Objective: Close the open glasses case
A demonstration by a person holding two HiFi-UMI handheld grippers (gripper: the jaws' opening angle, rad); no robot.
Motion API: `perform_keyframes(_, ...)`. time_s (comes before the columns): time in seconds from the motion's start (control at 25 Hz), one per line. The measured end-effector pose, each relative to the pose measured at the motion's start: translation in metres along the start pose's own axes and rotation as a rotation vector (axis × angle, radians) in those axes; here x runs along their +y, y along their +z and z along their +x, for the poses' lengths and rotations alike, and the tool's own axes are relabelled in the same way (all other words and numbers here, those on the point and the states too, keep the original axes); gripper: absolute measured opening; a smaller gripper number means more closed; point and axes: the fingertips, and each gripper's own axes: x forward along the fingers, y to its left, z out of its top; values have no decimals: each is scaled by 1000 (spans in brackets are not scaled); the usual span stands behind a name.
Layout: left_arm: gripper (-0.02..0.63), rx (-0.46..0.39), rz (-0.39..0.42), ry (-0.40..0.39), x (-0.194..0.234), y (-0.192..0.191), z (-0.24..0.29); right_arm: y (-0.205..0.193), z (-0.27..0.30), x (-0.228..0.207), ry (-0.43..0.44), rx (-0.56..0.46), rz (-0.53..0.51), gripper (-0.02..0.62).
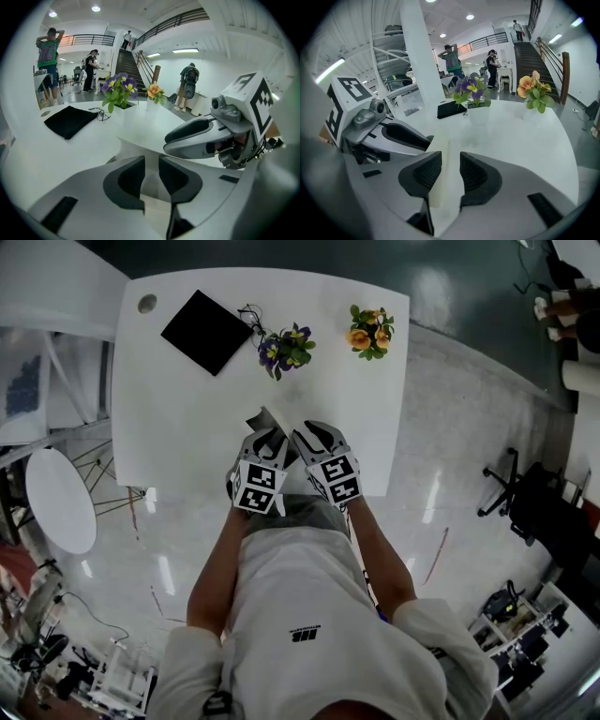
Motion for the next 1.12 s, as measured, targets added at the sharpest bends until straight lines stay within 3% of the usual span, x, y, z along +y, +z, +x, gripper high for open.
perform_keyframes(1.12, 103, -7, -40, 7, 8, -27, -22, -2, 0, 31, -7, -4, -24, 121)
